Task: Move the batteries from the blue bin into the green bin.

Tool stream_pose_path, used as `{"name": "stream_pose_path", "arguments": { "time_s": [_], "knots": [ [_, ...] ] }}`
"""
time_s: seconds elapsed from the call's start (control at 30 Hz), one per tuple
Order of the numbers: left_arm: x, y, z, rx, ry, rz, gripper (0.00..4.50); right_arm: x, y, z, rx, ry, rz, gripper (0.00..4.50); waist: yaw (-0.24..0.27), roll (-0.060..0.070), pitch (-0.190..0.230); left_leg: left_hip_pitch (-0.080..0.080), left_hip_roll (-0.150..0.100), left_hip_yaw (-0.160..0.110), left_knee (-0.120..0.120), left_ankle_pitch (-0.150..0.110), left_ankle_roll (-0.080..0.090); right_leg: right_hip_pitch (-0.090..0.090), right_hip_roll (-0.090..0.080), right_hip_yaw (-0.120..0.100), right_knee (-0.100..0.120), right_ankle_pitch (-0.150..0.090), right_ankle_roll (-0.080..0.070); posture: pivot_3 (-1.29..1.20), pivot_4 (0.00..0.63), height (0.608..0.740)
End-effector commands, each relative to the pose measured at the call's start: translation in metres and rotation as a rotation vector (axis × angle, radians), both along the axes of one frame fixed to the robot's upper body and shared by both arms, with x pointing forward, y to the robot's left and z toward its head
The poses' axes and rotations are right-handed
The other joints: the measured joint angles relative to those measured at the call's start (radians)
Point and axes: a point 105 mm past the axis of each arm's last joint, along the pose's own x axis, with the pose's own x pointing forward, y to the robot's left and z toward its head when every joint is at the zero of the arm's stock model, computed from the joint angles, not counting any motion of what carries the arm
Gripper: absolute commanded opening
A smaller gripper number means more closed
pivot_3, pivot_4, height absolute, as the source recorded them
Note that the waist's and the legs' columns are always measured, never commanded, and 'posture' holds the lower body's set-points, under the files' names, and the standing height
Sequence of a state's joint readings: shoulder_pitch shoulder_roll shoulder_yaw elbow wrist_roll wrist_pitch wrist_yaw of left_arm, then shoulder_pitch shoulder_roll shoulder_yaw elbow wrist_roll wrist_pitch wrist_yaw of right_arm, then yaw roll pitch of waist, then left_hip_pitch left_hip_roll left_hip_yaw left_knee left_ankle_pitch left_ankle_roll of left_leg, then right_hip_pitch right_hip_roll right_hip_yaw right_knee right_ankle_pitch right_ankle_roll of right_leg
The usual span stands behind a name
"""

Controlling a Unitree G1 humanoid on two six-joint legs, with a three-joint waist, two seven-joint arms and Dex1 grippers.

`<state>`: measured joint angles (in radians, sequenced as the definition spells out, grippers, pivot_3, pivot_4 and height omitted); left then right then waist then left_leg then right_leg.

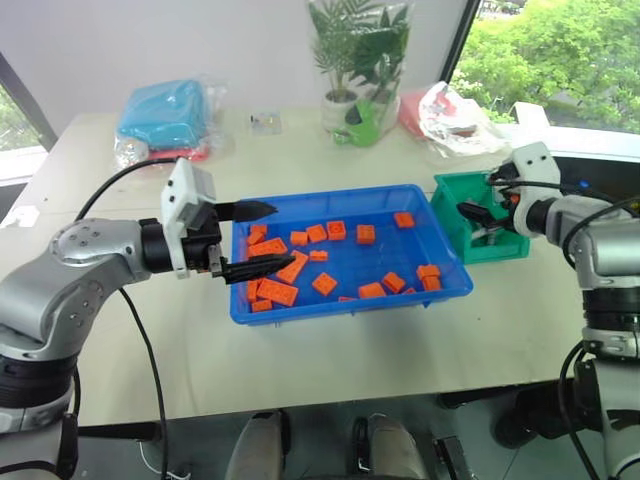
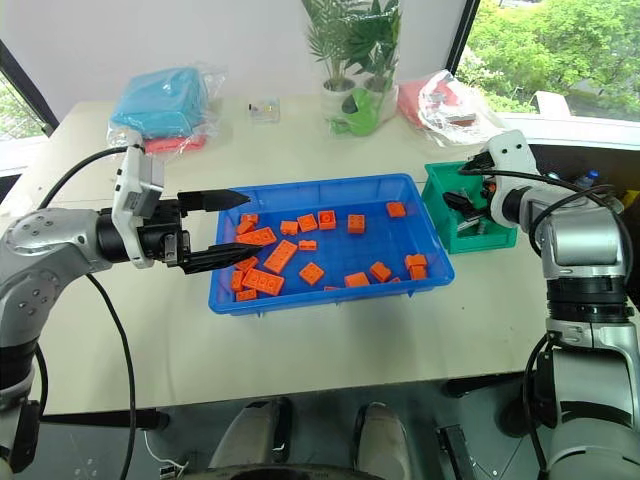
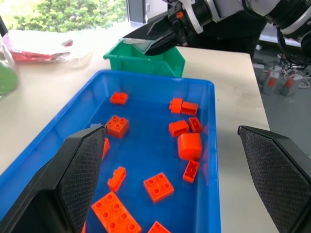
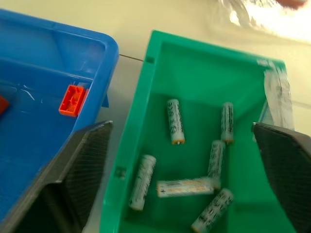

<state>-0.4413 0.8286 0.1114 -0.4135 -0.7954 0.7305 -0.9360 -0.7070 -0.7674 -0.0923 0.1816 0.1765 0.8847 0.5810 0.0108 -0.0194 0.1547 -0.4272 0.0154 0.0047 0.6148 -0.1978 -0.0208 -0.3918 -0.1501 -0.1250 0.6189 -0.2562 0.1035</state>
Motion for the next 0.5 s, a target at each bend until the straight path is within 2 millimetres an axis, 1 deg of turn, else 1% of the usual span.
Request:
{"name": "stream_pose_path", "arguments": {
  "time_s": [0.03, 0.1, 0.2, 0.3, 0.33, 0.37, 0.43, 0.5],
  "knots": [
    [-0.001, 0.001, 0.009, 0.002, -0.050, -0.010, 4.50, -0.006, -0.003, 0.034, -0.021, -0.115, 0.065, 4.46, 0.003, 0.000, 0.000, 0.000, 0.000, 0.000, 0.000, 0.000, 0.000, 0.000, 0.000, 0.000, 0.000, 0.000, 0.000, 0.00, 0.150, 0.661],
    [-0.001, 0.003, 0.009, 0.003, -0.049, -0.007, 4.50, -0.018, 0.002, 0.043, -0.031, -0.143, 0.173, 4.46, 0.008, 0.001, 0.001, 0.000, 0.000, 0.000, 0.001, 0.000, 0.000, 0.000, 0.000, 0.000, -0.001, -0.001, -0.001, 0.00, 0.150, 0.661],
    [-0.001, 0.009, 0.011, 0.005, -0.044, 0.003, 4.50, -0.046, 0.009, 0.044, -0.031, -0.124, 0.378, 4.46, 0.014, 0.001, 0.001, 0.000, 0.000, -0.001, 0.001, -0.001, -0.001, 0.000, 0.000, -0.001, -0.004, -0.002, -0.001, 0.00, 0.150, 0.661],
    [-0.001, 0.023, 0.011, 0.022, -0.031, 0.026, 4.50, -0.091, 0.008, 0.030, -0.072, -0.007, 0.624, 4.46, 0.021, 0.001, 0.001, 0.000, 0.000, -0.001, 0.000, -0.002, -0.002, 0.003, 0.000, 0.000, -0.004, -0.002, 0.001, 0.00, 0.150, 0.661],
    [0.000, 0.028, 0.011, 0.030, -0.027, 0.035, 4.50, -0.105, 0.005, 0.024, -0.062, 0.047, 0.676, 4.46, 0.024, 0.001, 0.001, 0.001, 0.001, 0.000, 0.000, -0.002, -0.002, 0.002, 0.000, 0.000, -0.004, -0.003, 0.002, 0.00, 0.150, 0.661],
    [0.000, 0.031, 0.011, 0.037, -0.024, 0.043, 4.50, -0.114, 0.002, 0.020, -0.046, 0.087, 0.702, 4.46, 0.027, 0.001, 0.001, 0.001, 0.001, 0.000, 0.000, -0.002, -0.002, 0.002, 0.000, -0.001, -0.004, -0.003, 0.002, 0.00, 0.150, 0.661],
    [0.000, 0.037, 0.010, 0.053, -0.018, 0.055, 4.50, -0.121, -0.004, 0.016, -0.026, 0.115, 0.712, 4.46, 0.026, 0.002, 0.002, 0.002, 0.001, 0.000, 0.000, -0.002, -0.002, 0.003, 0.000, 0.000, -0.004, -0.003, 0.002, 0.00, 0.150, 0.661],
    [-0.002, 0.042, 0.008, 0.072, -0.019, 0.060, 4.50, -0.120, -0.007, 0.015, -0.027, 0.110, 0.707, 4.46, 0.024, 0.003, 0.002, 0.004, 0.003, 0.003, 0.001, -0.002, -0.003, 0.002, -0.001, 0.000, -0.005, -0.002, 0.001, 0.00, 0.150, 0.661]
  ]
}}
